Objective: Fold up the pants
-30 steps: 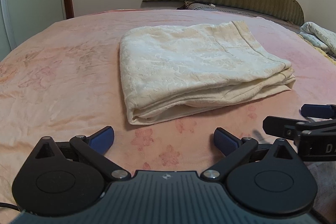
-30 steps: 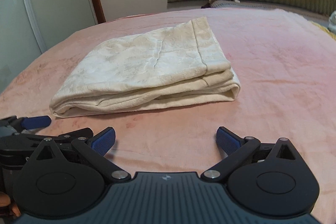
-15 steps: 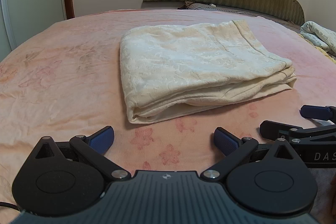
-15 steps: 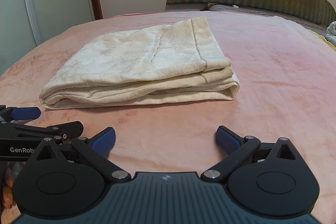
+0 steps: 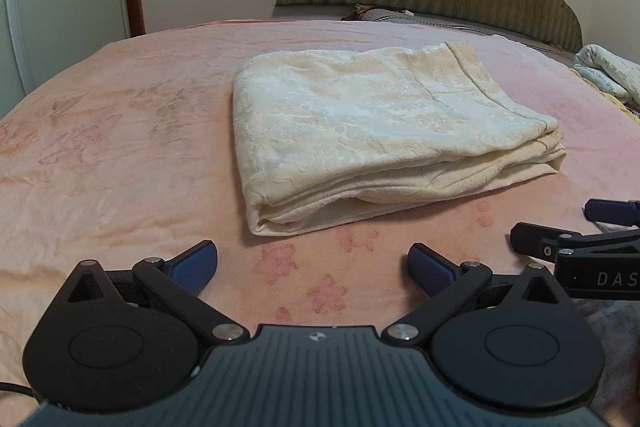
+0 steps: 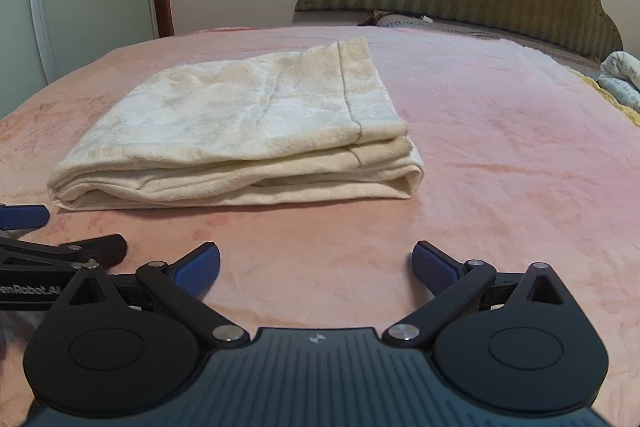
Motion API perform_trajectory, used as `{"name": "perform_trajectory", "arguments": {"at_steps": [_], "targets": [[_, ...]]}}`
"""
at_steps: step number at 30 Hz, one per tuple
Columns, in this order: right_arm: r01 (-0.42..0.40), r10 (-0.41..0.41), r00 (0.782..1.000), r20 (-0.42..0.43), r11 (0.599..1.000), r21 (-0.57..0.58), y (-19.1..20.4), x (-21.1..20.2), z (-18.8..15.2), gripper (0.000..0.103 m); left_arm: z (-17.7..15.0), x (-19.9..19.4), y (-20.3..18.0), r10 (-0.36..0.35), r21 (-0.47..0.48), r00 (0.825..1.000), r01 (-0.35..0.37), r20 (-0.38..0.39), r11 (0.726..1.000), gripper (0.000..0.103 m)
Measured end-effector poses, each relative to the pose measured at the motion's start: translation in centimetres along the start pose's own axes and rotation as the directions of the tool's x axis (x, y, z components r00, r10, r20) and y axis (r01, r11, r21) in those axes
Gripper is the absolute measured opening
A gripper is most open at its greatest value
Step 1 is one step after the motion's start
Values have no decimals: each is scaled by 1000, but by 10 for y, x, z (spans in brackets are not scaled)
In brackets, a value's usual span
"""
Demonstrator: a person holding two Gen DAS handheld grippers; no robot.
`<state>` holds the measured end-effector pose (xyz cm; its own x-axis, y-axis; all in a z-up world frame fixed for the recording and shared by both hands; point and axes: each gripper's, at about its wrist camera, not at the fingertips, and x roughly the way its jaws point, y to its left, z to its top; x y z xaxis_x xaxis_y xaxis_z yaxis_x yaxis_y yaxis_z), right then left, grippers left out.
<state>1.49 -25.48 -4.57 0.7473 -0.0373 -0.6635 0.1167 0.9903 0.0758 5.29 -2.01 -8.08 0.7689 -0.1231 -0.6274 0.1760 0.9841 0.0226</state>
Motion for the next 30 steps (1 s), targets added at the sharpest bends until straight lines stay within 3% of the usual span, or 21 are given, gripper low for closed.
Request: {"name": "perform_trajectory", "arguments": {"at_steps": [6, 10, 30], "targets": [[-7, 7, 1000, -11, 1000, -7, -2, 2, -2, 103, 0, -2, 8, 19, -48, 1000, -18, 1, 999, 103], [-10, 10, 1000, -10, 1000, -4, -2, 3, -2, 103, 0, 0, 2, 41, -15, 999, -41, -8, 999, 103], [-9, 9, 1000, -9, 1000, -6, -2, 3, -3, 103, 0, 0, 2, 38, -21, 999, -38, -8, 999, 103]]}}
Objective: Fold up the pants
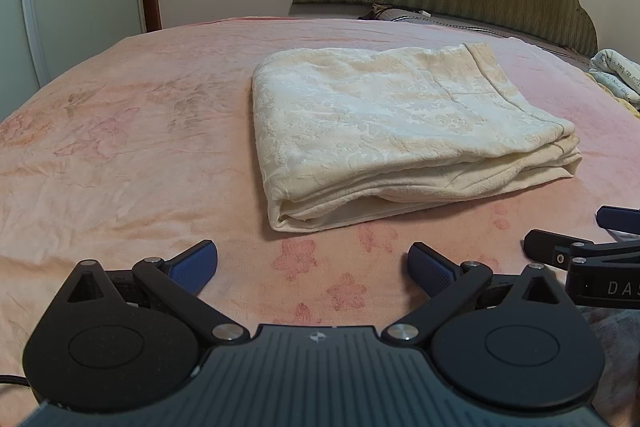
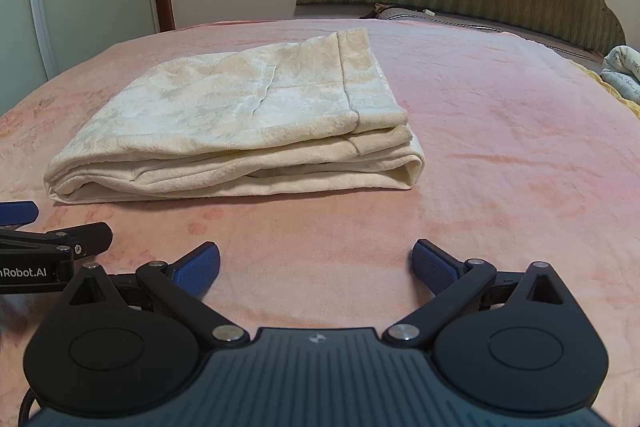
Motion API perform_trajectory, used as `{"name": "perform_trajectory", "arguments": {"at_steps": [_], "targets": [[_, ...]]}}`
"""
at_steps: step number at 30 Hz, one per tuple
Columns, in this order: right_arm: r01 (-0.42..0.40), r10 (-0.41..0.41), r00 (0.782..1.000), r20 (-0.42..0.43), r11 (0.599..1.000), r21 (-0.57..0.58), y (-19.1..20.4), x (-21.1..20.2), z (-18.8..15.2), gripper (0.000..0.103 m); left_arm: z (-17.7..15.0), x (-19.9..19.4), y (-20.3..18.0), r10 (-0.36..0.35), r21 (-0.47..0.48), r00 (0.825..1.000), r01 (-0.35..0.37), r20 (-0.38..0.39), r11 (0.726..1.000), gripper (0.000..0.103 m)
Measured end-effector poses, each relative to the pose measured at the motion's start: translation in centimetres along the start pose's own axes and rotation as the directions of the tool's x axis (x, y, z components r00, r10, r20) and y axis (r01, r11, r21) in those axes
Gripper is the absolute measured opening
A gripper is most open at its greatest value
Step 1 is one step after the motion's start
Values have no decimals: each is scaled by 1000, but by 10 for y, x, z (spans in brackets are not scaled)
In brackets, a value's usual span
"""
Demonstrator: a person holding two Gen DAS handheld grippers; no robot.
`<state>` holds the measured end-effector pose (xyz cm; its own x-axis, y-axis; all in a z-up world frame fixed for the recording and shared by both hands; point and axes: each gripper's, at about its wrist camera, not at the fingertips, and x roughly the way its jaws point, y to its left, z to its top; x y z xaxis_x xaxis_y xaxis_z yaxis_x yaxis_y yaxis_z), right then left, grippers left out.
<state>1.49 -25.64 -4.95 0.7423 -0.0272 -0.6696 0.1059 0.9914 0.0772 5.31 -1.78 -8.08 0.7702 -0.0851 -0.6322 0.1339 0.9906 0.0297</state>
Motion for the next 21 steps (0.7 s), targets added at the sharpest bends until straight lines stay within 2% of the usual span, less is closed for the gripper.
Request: {"name": "perform_trajectory", "arguments": {"at_steps": [21], "targets": [[-6, 6, 1000, 4, 1000, 7, -1, -1, 0, 103, 0, 0, 0, 0, 0, 1000, 0, 0, 1000, 103]]}}
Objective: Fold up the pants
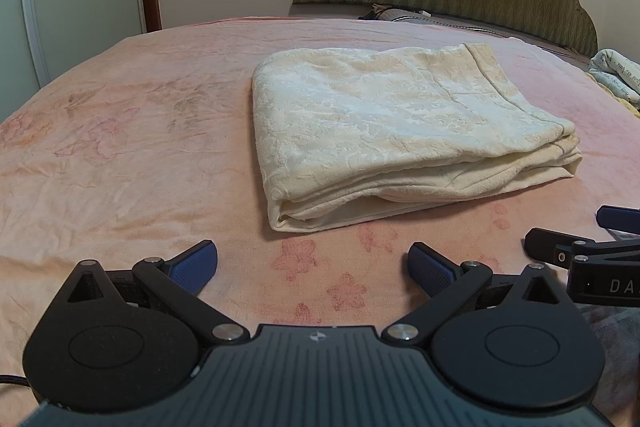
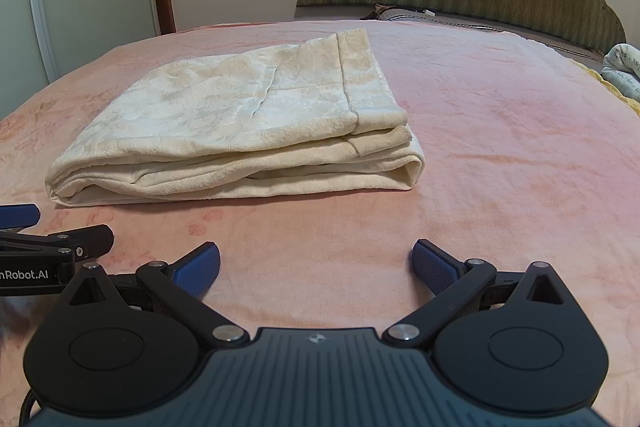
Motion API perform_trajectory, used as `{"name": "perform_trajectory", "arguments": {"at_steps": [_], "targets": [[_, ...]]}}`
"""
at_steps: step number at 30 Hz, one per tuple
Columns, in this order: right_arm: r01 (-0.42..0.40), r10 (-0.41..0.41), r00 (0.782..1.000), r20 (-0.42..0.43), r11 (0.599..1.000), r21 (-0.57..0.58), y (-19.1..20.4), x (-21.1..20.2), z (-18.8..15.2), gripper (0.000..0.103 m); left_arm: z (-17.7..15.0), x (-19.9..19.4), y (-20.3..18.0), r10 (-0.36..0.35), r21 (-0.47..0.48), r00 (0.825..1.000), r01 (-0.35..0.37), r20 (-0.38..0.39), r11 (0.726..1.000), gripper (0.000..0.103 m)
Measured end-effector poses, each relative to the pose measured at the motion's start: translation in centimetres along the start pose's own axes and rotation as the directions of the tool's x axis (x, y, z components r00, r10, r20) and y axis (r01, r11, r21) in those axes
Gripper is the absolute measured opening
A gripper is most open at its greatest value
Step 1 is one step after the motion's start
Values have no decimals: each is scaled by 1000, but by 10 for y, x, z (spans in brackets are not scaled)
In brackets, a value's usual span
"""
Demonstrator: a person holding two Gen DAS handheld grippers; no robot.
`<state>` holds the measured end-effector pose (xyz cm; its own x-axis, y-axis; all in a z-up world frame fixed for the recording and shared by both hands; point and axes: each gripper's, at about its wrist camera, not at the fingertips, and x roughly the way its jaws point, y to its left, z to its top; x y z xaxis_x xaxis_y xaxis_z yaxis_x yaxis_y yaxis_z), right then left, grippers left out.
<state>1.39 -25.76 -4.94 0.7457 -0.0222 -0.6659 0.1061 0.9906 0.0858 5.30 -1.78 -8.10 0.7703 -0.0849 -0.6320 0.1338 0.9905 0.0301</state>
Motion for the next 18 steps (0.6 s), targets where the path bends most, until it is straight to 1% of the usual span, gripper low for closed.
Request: {"name": "perform_trajectory", "arguments": {"at_steps": [18], "targets": [[-5, 5, 1000, 2, 1000, 5, -2, -1, 0, 103, 0, 0, 0, 0, 0, 1000, 0, 0, 1000, 103]]}}
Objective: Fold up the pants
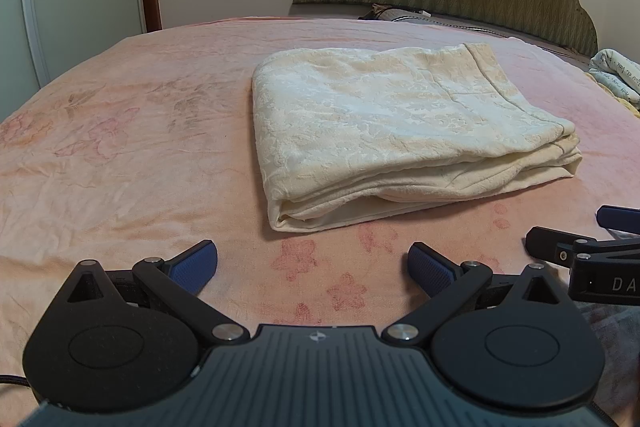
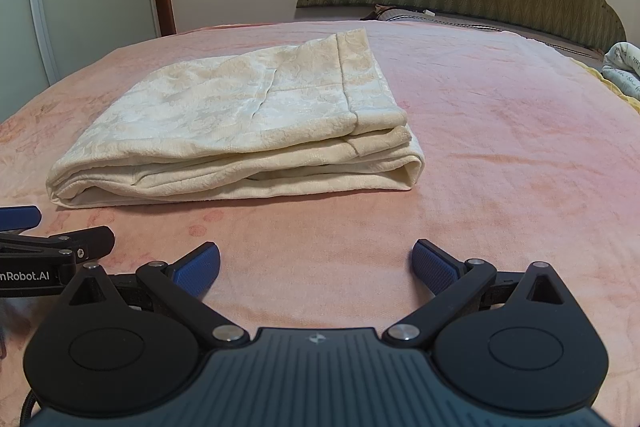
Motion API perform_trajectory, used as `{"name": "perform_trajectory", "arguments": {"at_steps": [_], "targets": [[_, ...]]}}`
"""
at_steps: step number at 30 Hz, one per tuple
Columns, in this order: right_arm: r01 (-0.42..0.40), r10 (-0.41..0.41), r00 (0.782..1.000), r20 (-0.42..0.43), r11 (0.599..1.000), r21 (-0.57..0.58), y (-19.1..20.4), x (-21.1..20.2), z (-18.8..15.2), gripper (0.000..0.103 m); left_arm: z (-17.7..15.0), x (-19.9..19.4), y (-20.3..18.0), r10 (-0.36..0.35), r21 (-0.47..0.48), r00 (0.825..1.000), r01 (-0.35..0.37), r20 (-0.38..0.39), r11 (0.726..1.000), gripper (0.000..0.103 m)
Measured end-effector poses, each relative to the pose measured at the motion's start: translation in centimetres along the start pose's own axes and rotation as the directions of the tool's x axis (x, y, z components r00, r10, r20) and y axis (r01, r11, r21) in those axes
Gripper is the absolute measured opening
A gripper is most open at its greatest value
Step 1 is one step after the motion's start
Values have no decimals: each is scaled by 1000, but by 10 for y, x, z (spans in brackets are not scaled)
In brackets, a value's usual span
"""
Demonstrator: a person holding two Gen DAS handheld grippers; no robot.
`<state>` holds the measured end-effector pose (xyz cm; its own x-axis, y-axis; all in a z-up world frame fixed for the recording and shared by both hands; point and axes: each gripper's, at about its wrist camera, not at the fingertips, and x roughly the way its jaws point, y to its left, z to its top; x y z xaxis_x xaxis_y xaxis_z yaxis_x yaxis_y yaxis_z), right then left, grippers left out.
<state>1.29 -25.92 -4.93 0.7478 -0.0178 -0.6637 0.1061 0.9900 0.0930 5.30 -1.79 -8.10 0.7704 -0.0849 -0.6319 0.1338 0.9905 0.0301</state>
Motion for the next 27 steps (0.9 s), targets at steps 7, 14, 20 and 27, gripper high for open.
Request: {"name": "perform_trajectory", "arguments": {"at_steps": [7, 14, 20, 27], "targets": [[-6, 7, 1000, 11, 1000, -6, 0, -2, 2, 103, 0, 0, 0, 0, 0, 1000, 0, 0, 1000, 103], [-26, 26, 1000, 0, 999, -22, -1, 0, 4, 103, 0, 0, 0, 0, 0, 1000, 0, 1, 1000, 103], [-32, 31, 999, -9, 999, -44, 1, 4, 3, 103, 0, -2, 3, -11, -20, 1000, 12, 7, 1000, 103], [-35, 35, 999, -6, 999, -37, 1, 4, 3, 103, 0, -4, 10, -11, -26, 1000, 11, 6, 1000, 103]]}}
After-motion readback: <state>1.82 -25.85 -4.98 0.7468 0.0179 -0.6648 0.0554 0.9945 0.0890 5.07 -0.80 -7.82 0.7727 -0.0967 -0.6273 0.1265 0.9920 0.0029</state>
